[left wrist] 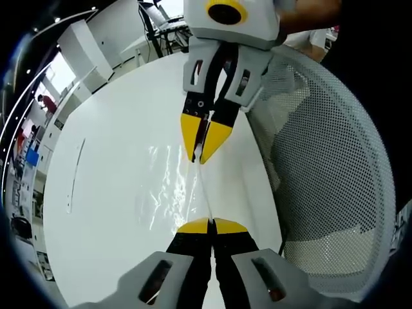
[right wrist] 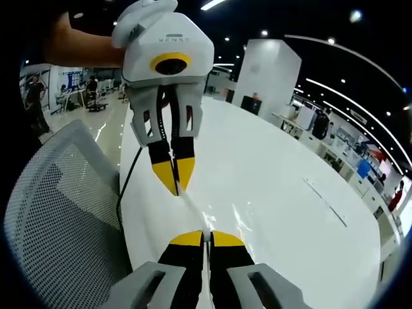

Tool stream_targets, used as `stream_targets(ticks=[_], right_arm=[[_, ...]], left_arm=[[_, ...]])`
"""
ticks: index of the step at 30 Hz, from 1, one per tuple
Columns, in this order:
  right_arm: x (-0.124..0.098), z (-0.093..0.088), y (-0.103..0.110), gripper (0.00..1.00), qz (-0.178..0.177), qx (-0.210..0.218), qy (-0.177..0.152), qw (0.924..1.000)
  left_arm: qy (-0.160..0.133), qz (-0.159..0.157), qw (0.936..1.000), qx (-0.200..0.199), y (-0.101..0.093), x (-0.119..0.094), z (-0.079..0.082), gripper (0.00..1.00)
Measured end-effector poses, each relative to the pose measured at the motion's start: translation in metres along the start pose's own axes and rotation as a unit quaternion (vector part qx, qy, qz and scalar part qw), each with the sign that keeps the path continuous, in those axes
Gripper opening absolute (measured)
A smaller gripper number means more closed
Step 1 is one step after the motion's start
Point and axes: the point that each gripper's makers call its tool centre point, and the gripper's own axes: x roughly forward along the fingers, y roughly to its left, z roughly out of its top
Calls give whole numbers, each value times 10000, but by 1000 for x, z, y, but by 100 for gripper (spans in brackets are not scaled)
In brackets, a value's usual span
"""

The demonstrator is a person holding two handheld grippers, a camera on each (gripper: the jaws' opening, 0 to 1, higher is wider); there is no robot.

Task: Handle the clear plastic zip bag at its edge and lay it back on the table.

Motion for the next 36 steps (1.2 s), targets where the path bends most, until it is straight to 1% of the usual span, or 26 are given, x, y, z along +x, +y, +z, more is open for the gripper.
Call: stream_targets(ticks=[36], right_arm=[[-1, -6, -2, 0, -22, 30, 54, 10000]], left_arm=[[-27, 7, 10000, -15, 0, 0, -2, 0]])
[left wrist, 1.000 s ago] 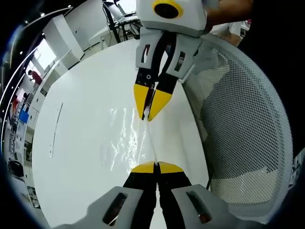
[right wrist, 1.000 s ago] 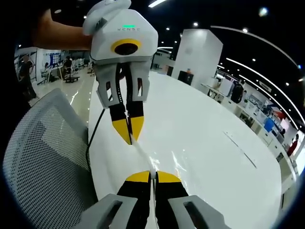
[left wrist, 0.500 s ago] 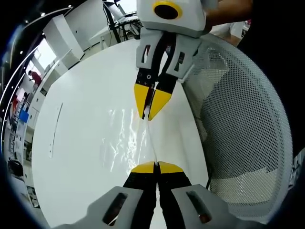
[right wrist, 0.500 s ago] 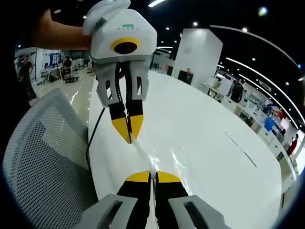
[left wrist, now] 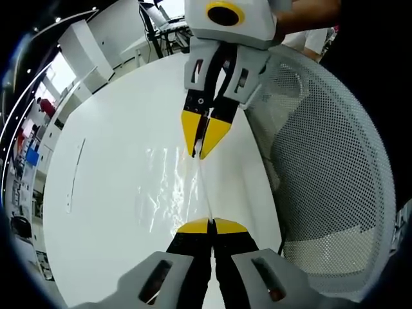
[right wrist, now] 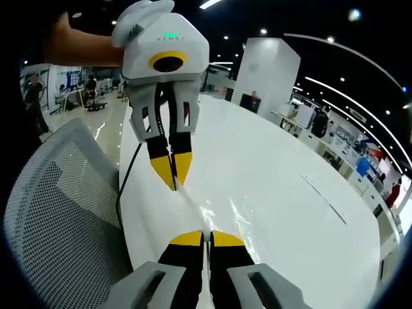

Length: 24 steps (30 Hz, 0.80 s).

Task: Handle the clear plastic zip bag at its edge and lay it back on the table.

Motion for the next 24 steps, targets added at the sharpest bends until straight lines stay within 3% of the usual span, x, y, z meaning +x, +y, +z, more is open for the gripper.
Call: stream_targets(ticks=[24], right_arm=[[0, -2, -2, 0, -75, 67, 27, 9999]], left_arm=[[-25, 9, 10000, -30, 4, -2, -5, 0]])
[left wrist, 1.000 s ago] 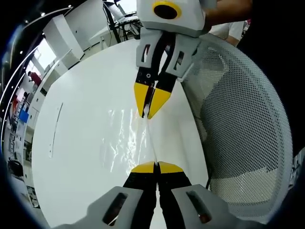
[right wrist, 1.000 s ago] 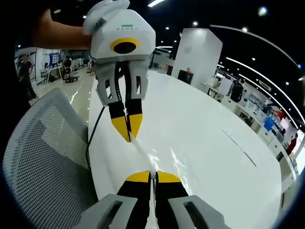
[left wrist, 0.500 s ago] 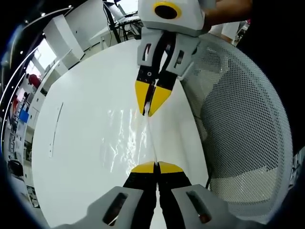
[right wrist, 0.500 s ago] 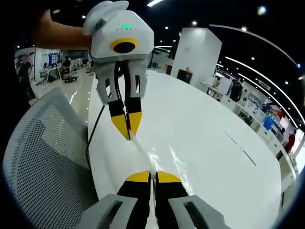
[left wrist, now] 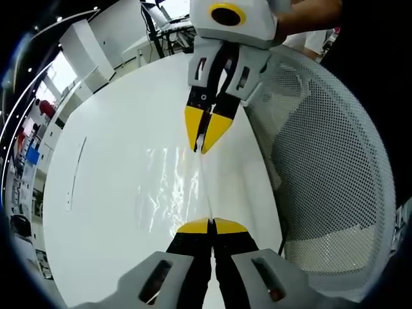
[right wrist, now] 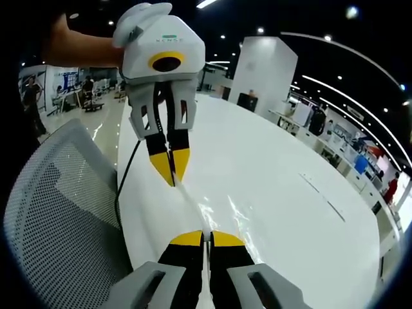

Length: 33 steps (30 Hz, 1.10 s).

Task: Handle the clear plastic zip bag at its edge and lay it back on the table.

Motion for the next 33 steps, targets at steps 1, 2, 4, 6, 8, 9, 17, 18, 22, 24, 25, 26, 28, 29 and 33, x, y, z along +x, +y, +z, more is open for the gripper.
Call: stream_targets(ticks=[1, 2, 4, 6, 8, 9, 17, 18, 22, 24, 25, 26, 28, 29, 33], right_arm=[[0, 0, 0, 0, -8, 0, 4, 10000], [0, 0, -1, 0, -11, 7, 4, 10000], [0, -1, -1, 0, -20, 9, 11, 10000], [-1, 0, -1, 0, -23, 18, 19, 10000], [-2, 0, -1, 0, -32, 18, 26, 10000], [-2, 0, -1, 0, -36, 27, 29, 10000], [-3, -3, -3, 0, -57, 40, 44, 10000], [-3, -3, -3, 0, -60, 47, 44, 10000], [-4, -3, -4, 0, -79, 55, 46, 9999], [-4, -3, -4, 0, -81, 63, 44, 9999], [-4, -3, -4, 0, -83, 61, 46, 9999], [-4, -3, -4, 0, -82, 55, 48, 9999], [-4, -3, -4, 0, -82, 53, 54, 9999], [-4, -3, -4, 0, -85, 51, 55, 9999], [-4, -5, -4, 0, -84, 56, 69, 9999]], left_arm=[[-4, 0, 10000, -4, 0, 0, 0, 0], [-4, -3, 10000, -4, 0, 0, 0, 0], [-9, -3, 10000, -4, 1, 0, 0, 0], [-14, 0, 10000, -10, 1, 0, 0, 0], [-15, 1, 10000, -8, 1, 0, 0, 0], [-15, 0, 10000, -8, 1, 0, 0, 0], [-29, 0, 10000, -24, 2, 0, -1, 0], [-27, 1, 10000, -23, 2, 0, -1, 0], [-21, 4, 10000, -26, 2, -1, -1, 0], [-21, 6, 10000, -31, 2, -1, -2, 0], [-17, 6, 10000, -40, 2, -1, -2, 0], [-11, 11, 10000, -36, 2, -2, -3, 0], [-4, 10, 10000, -47, 1, -2, -4, 0], [-1, 11, 10000, -49, 1, -2, -5, 0], [2, 18, 10000, -62, 1, -3, -6, 0]])
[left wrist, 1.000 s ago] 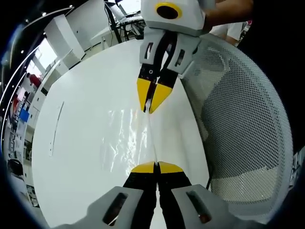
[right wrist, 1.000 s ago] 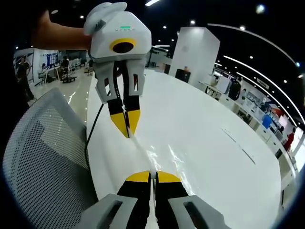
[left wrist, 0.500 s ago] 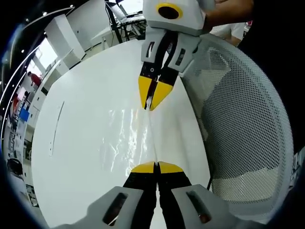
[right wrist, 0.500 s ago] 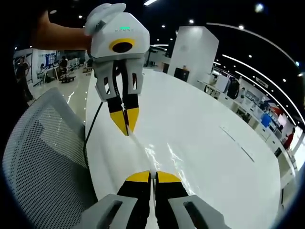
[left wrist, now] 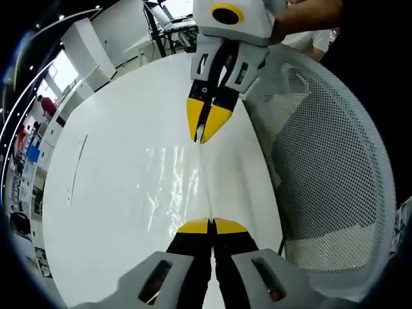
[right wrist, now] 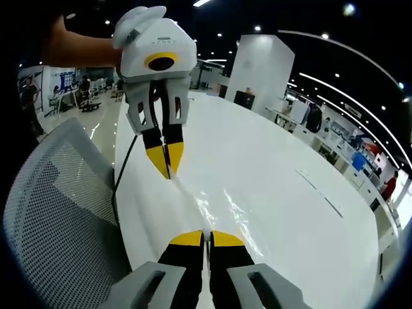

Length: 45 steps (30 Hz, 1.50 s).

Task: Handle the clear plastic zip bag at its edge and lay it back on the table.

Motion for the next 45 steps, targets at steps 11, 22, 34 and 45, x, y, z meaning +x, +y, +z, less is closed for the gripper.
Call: stream_targets(ticks=[11, 22, 34, 45], right_arm=[[-1, -3, -2, 0, -28, 22, 28, 10000], [0, -1, -1, 0, -55, 73, -1, 10000], [-1, 1, 1, 0, -65, 85, -13, 9999], [-3, -2, -1, 0, -106, 125, 9, 9999]], left_arm=[[0, 14, 10000, -18, -1, -1, -1, 0], [-1, 45, 10000, -59, -1, -3, -4, 0], [-8, 78, 9999, -105, -2, -6, -6, 0], [-24, 78, 9999, -123, -2, -6, -8, 0]])
